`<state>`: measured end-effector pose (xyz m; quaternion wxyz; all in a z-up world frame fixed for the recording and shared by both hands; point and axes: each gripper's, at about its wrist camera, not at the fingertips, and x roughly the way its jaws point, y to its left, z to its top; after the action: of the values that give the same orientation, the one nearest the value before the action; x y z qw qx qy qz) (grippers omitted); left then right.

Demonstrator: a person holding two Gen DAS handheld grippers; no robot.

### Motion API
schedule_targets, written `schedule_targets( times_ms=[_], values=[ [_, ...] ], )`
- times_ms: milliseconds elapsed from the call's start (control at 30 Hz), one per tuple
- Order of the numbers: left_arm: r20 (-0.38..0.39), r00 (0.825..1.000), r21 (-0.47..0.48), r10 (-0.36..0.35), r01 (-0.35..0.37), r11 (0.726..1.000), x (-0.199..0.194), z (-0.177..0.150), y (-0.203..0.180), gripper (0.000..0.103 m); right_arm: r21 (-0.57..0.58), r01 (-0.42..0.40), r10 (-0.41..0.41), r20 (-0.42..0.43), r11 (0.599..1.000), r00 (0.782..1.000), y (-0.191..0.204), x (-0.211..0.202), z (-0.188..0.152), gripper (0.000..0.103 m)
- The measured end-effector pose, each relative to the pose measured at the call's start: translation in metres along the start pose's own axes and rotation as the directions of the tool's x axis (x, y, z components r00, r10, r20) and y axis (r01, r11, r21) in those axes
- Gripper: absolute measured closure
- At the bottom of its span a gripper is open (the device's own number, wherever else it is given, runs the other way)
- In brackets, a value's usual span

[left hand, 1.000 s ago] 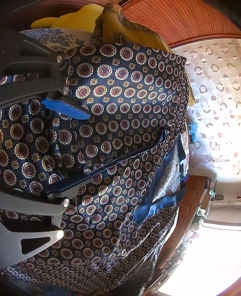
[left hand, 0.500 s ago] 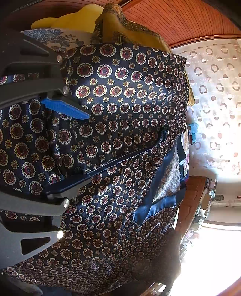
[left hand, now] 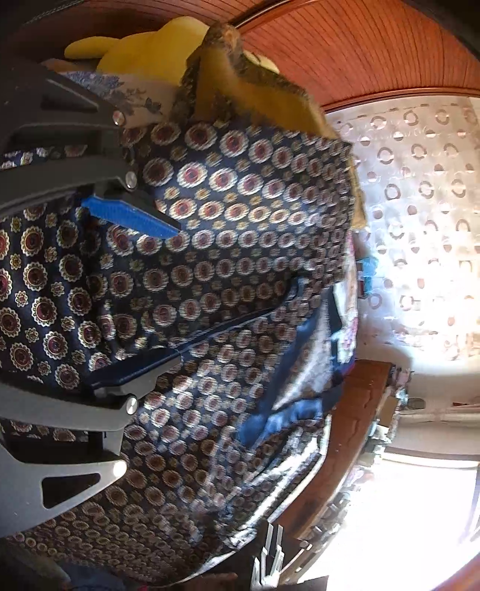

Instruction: Fold small clothes

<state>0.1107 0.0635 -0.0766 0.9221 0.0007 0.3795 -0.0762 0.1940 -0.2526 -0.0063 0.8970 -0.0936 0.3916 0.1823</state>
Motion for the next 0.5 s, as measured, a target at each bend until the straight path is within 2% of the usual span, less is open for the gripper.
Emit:
schedule_targets(
  times_ms=[100, 200, 500],
  values=[
    [0.031, 0.999, 0.002, 0.015, -0.015, 1.000, -0.008, 0.011, 0.003, 0.041, 0.025, 0.023, -0.023, -0.014, 0.999, 1.000, -0.014, 0.011, -0.001, 0.048],
    [0.048, 0.998, 0.001, 0.029, -0.029, 1.000, -0.009, 0.022, 0.010, 0.041, 0.052, 0.039, -0.037, -0.027, 0.998, 0.999, -0.027, 0.023, 0.000, 0.038],
    [0.077, 0.993, -0.034, 0.084, -0.082, 0.996, -0.006, 0.049, 0.038, 0.041, 0.040, 0.087, -0.084, -0.078, 0.995, 0.993, -0.044, 0.057, 0.006, 0.035]
  ],
)
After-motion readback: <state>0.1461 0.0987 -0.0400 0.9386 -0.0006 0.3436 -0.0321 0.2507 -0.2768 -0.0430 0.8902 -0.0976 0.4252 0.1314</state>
